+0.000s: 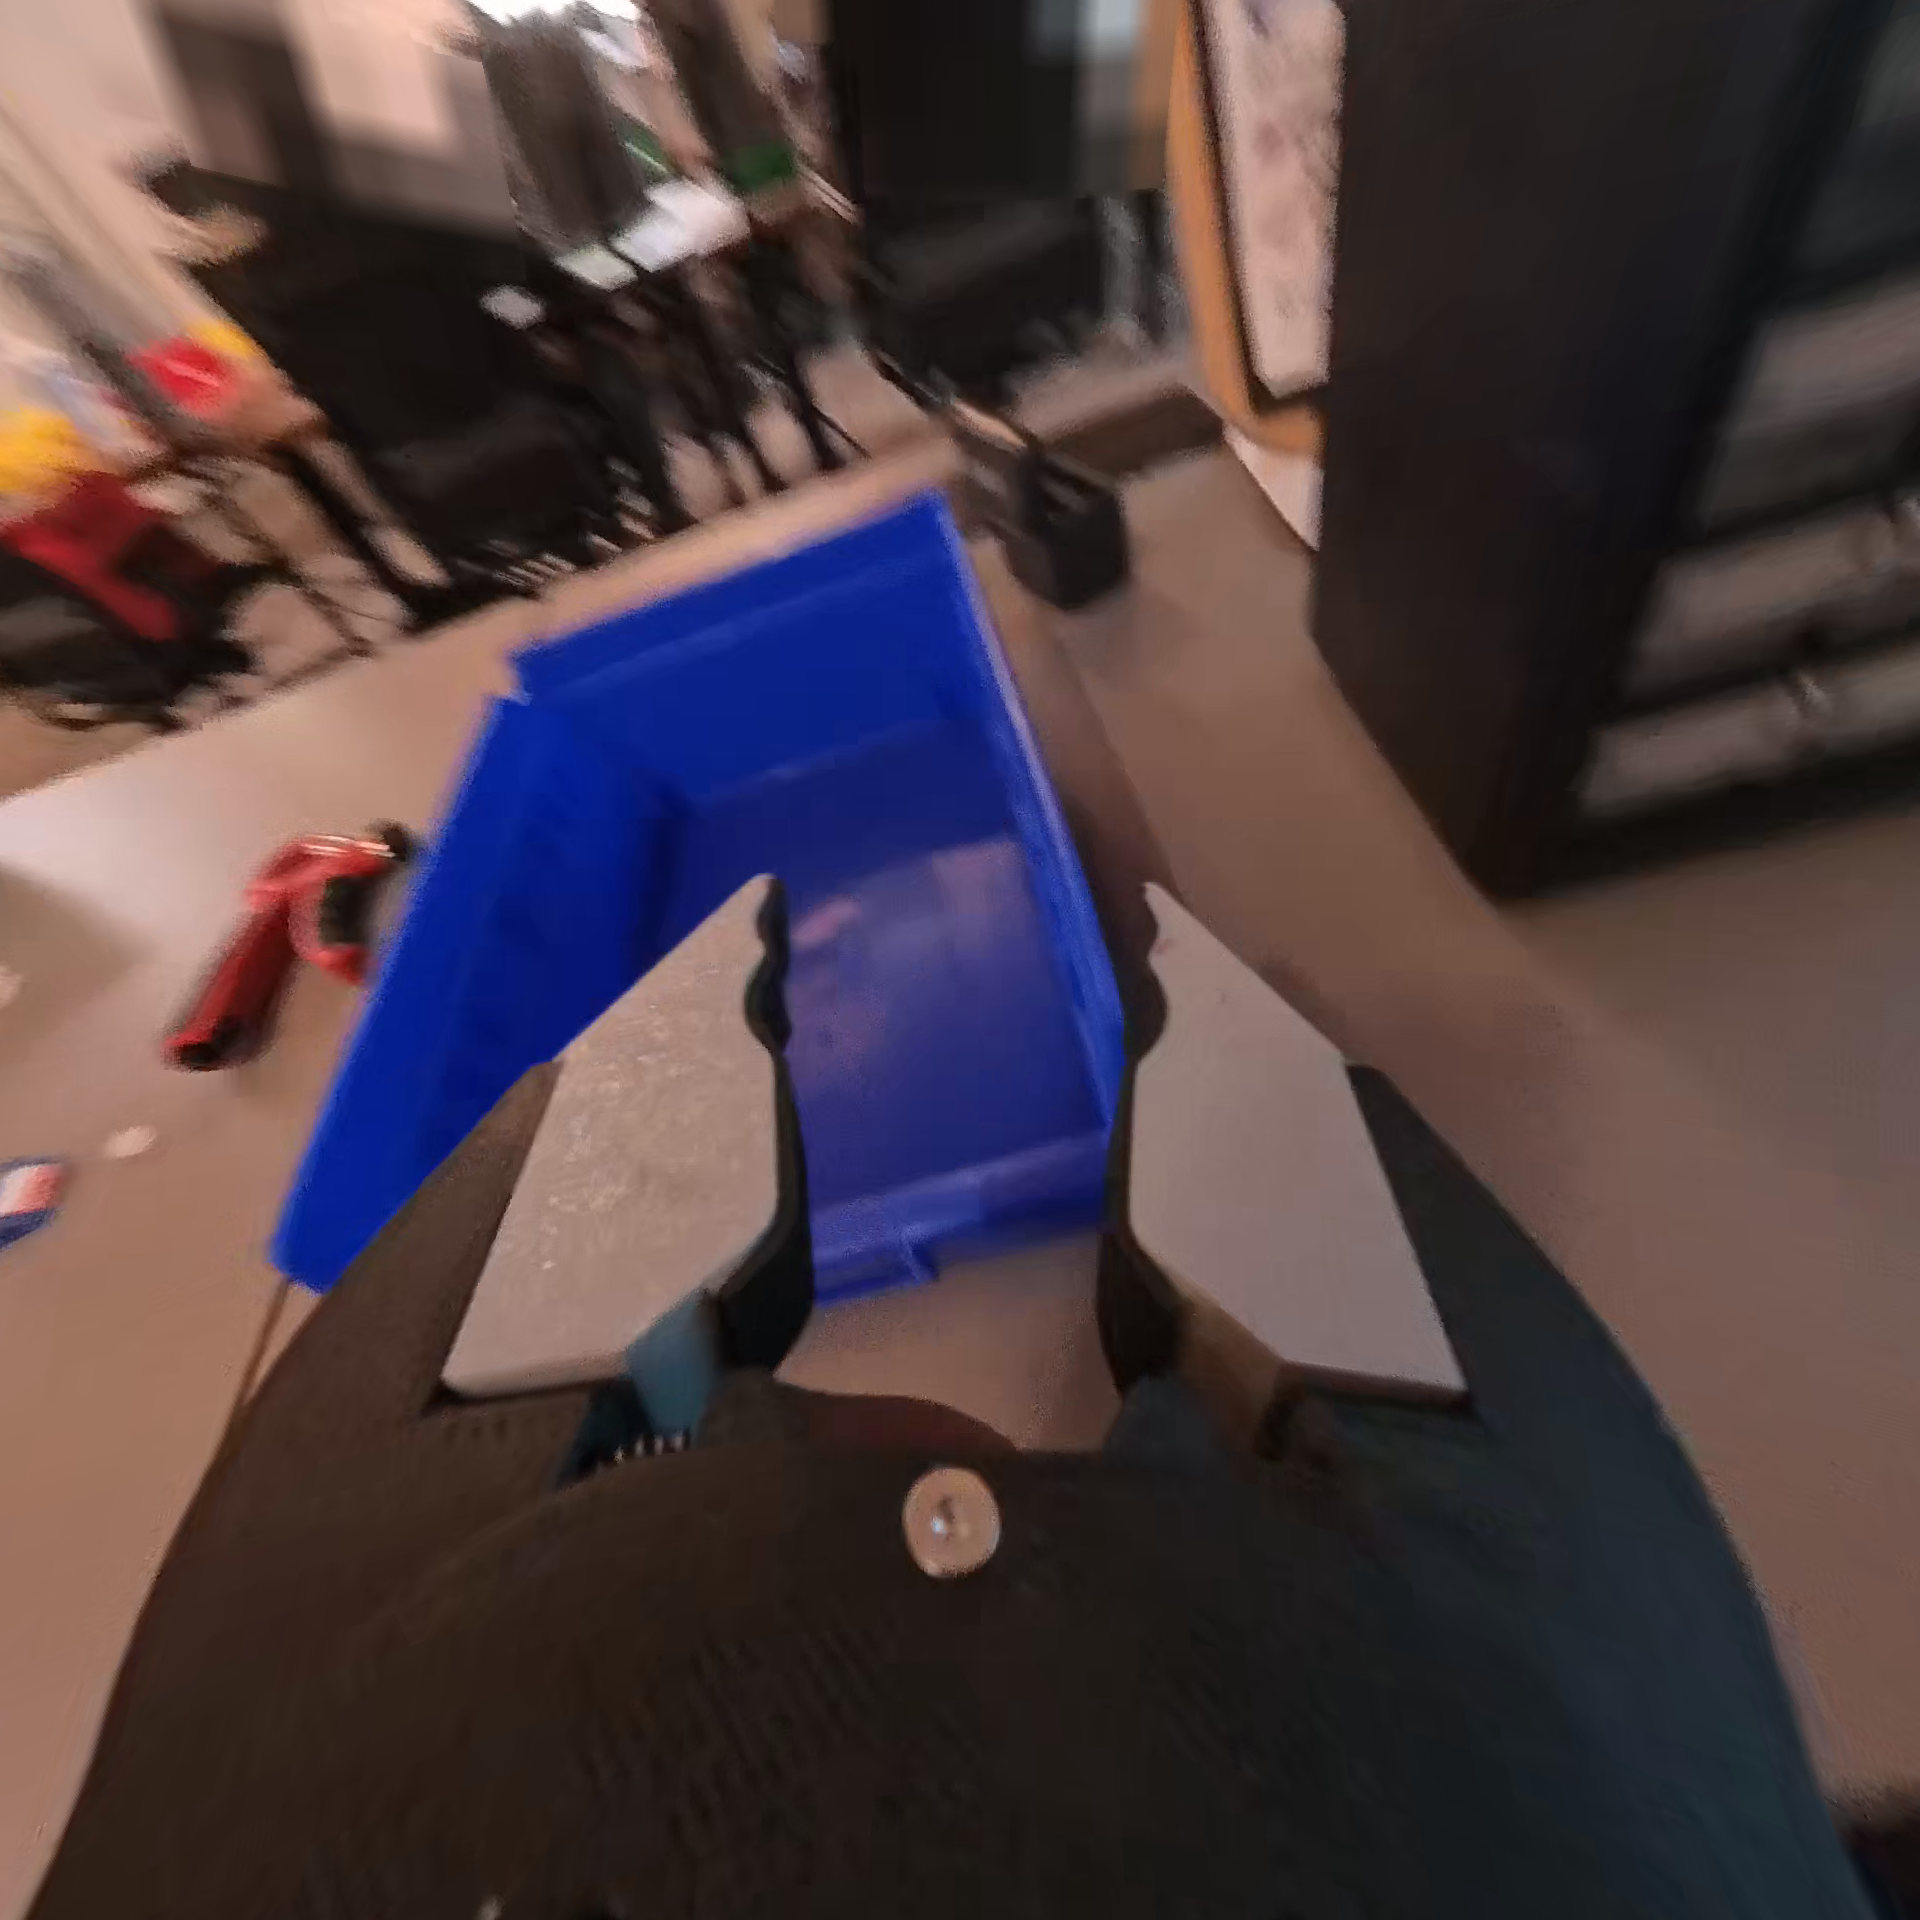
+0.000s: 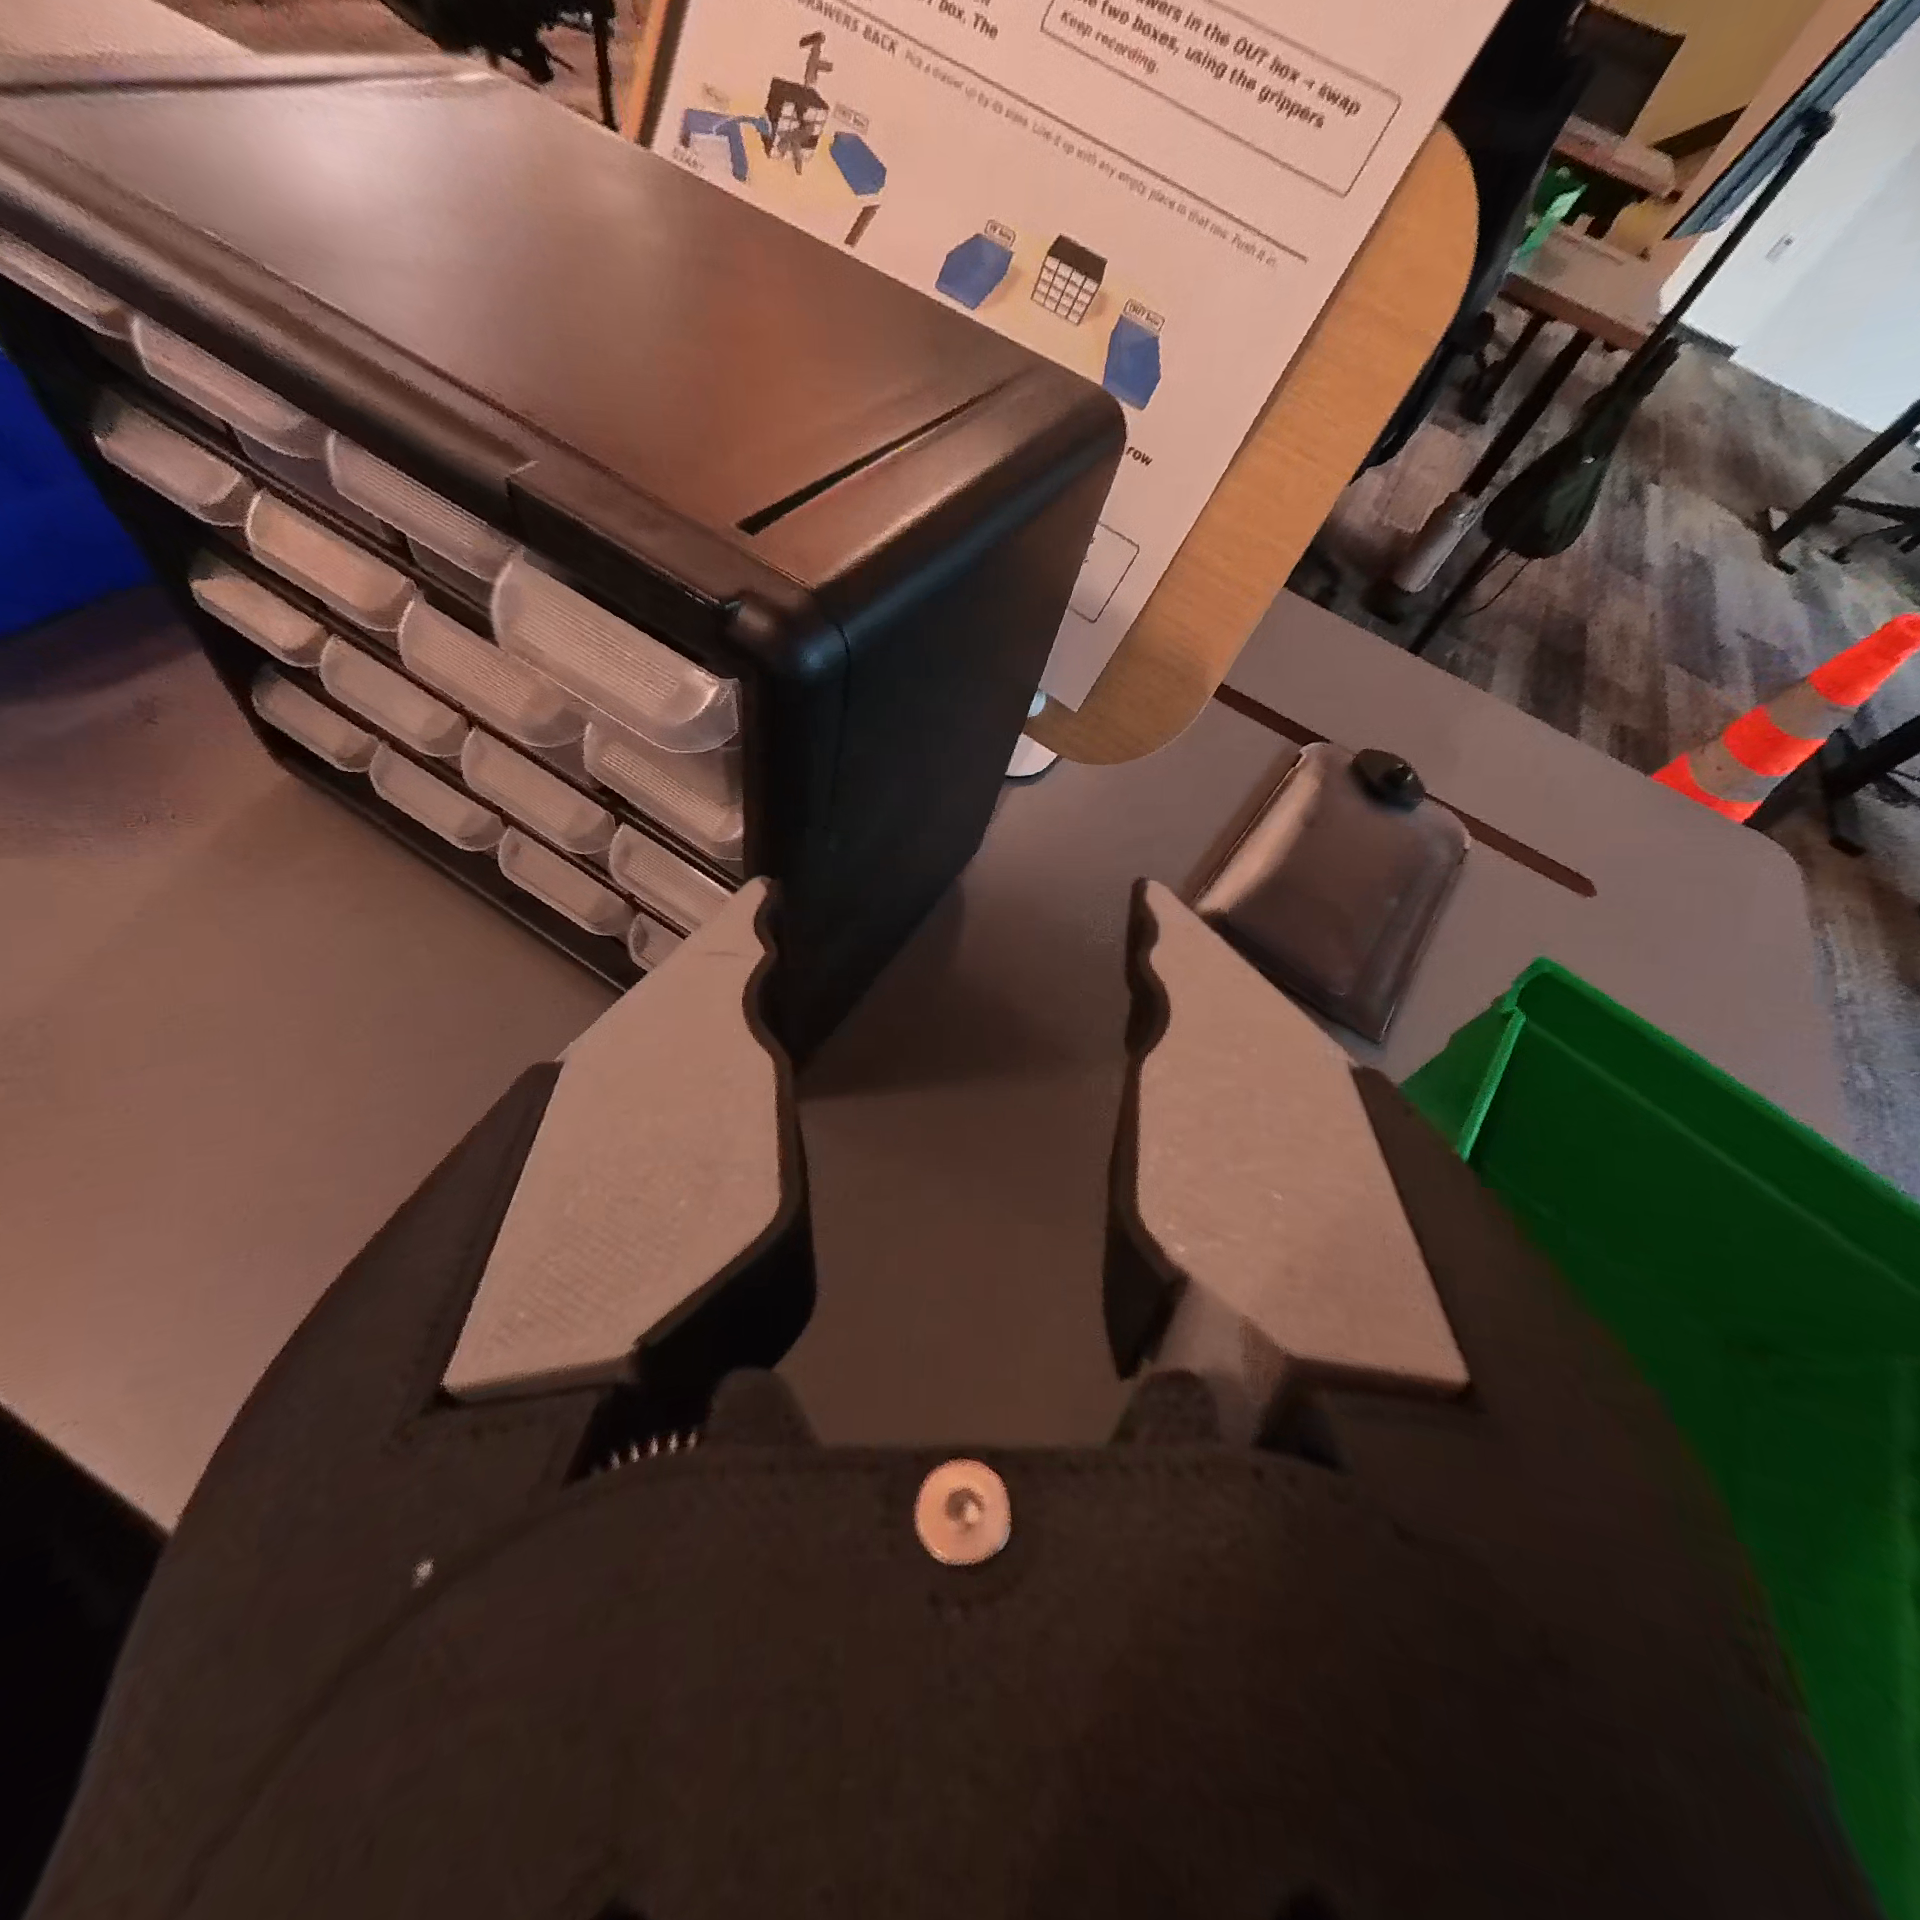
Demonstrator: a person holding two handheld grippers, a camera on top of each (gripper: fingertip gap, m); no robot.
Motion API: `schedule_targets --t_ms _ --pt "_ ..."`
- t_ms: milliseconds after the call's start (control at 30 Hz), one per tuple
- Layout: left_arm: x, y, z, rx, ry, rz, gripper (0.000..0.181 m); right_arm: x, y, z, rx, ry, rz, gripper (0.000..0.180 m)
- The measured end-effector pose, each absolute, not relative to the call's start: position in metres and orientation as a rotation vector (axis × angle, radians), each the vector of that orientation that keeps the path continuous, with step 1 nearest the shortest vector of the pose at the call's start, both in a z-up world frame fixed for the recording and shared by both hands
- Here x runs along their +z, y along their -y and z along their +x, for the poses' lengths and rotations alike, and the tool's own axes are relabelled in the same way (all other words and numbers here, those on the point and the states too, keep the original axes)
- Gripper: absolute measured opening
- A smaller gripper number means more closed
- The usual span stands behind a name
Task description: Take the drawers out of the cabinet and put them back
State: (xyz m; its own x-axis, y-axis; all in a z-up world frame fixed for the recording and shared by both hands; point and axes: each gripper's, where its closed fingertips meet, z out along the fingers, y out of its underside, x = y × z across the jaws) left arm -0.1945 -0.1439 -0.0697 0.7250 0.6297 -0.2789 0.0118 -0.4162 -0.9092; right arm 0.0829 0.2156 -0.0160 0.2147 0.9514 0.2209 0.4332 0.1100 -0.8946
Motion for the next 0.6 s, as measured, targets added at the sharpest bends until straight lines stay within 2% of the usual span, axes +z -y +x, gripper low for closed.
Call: schedule_targets --t_ms 100,267,400,600 --pt "-0.044 0.146 -0.206 0.848 0.567 -1.720 0.043 -0.015 -0.221 0.092 0.588 1.333 -1.494 0.080" --pt "-0.033 0.149 -0.221 0.838 0.634 -1.643 0.027 -0.014 -0.230 0.109 0.542 1.239 -1.540 0.096" --pt "-0.025 0.145 -0.226 0.817 0.646 -1.608 0.027 -0.018 -0.225 0.115 0.539 1.232 -1.550 0.108" --pt "-0.024 0.129 -0.224 0.766 0.603 -1.610 0.027 -0.023 -0.224 0.121 0.526 1.221 -1.564 0.107"
